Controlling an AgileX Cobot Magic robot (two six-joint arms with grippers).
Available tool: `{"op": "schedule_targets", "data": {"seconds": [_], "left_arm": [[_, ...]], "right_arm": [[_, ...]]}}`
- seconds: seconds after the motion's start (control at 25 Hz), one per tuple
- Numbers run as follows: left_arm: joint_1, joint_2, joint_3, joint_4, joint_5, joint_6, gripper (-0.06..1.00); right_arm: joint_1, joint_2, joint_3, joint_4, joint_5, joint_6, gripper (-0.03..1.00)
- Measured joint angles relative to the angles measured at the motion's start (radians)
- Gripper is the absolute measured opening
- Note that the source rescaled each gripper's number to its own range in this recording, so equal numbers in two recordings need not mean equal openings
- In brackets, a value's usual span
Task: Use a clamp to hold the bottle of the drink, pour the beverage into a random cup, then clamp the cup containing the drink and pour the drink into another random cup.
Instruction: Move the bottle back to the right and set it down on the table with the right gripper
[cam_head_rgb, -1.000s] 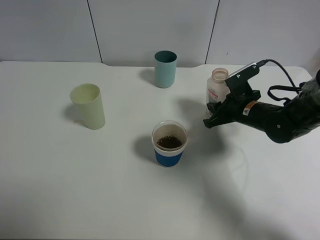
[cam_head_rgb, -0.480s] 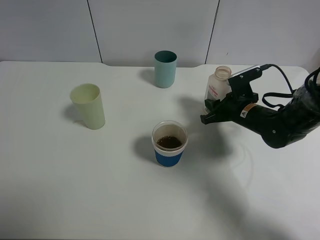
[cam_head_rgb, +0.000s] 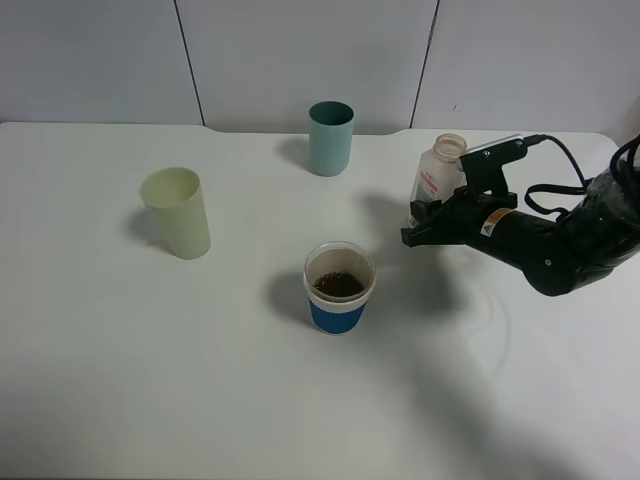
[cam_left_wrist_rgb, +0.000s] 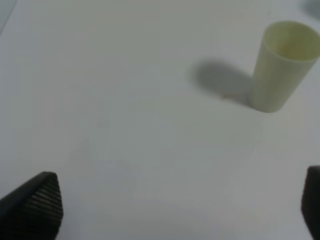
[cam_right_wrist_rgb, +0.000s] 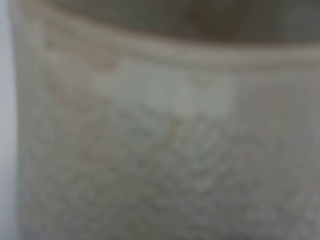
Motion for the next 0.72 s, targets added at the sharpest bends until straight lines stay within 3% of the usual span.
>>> {"op": "schedule_targets", "data": {"seconds": [0.72], "left_arm": [[0.000, 0.000, 0.000, 0.000, 0.000, 0.000, 0.89]], "right_arm": [[0.000, 0.000, 0.000, 0.037, -0.010, 0.007, 0.00]]}}
